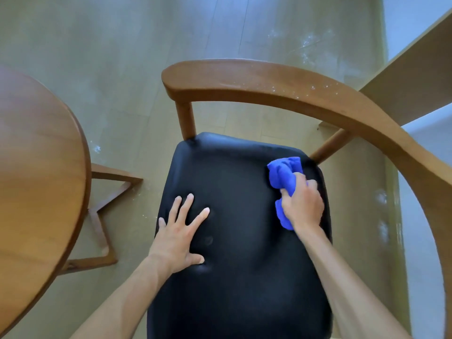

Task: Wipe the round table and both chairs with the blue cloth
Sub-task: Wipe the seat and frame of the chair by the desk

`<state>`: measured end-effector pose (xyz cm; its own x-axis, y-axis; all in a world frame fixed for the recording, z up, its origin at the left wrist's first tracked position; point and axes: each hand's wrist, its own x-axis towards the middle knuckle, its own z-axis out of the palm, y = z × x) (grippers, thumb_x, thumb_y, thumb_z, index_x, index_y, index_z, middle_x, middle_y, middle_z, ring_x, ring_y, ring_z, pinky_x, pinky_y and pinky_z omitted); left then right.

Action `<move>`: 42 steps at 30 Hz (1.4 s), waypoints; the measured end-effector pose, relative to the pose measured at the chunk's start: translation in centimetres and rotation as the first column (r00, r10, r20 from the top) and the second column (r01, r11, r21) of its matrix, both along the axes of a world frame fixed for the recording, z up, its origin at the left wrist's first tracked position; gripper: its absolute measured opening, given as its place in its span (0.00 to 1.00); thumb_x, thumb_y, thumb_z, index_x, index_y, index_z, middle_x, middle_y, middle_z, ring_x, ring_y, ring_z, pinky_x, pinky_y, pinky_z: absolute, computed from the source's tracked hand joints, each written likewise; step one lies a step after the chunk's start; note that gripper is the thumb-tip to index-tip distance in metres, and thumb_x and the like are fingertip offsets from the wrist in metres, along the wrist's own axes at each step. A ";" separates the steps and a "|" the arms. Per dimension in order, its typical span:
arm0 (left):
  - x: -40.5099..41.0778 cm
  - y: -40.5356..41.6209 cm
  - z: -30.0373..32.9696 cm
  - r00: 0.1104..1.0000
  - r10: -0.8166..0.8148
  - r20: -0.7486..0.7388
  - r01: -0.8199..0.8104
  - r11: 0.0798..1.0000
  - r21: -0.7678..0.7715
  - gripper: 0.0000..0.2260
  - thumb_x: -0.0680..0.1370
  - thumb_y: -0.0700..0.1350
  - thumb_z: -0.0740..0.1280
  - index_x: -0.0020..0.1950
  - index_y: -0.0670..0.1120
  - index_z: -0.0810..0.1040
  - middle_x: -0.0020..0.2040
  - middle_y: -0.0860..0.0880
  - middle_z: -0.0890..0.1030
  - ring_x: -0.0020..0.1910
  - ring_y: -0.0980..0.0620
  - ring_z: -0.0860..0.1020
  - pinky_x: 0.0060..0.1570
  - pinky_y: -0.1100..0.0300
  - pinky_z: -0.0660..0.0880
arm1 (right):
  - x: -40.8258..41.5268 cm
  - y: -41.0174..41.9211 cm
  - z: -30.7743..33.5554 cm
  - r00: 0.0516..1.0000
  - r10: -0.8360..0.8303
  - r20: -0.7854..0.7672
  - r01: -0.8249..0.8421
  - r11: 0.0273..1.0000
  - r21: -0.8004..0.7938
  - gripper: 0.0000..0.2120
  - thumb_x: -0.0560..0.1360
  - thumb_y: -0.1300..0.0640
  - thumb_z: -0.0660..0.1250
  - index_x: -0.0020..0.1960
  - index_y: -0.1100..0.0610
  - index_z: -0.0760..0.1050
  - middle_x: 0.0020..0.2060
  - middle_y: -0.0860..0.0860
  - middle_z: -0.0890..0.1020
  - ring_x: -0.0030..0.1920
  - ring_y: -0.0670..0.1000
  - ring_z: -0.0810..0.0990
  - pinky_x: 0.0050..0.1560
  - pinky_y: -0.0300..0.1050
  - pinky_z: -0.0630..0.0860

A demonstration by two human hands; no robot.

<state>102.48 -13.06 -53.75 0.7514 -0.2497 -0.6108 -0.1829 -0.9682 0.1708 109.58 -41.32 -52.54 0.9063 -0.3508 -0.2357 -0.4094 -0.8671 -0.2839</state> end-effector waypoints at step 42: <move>0.0 -5.8 28.8 0.775 0.530 -0.345 -0.586 0.399 -0.705 0.05 0.75 0.45 0.68 0.39 0.48 0.75 0.33 0.53 0.80 0.34 0.56 0.79 0.35 0.63 0.75 | -13.4 7.9 27.7 0.989 0.148 0.013 -0.095 0.563 0.821 0.44 0.65 0.56 0.67 0.76 0.41 0.51 0.65 0.38 0.69 0.63 0.38 0.71 0.63 0.41 0.73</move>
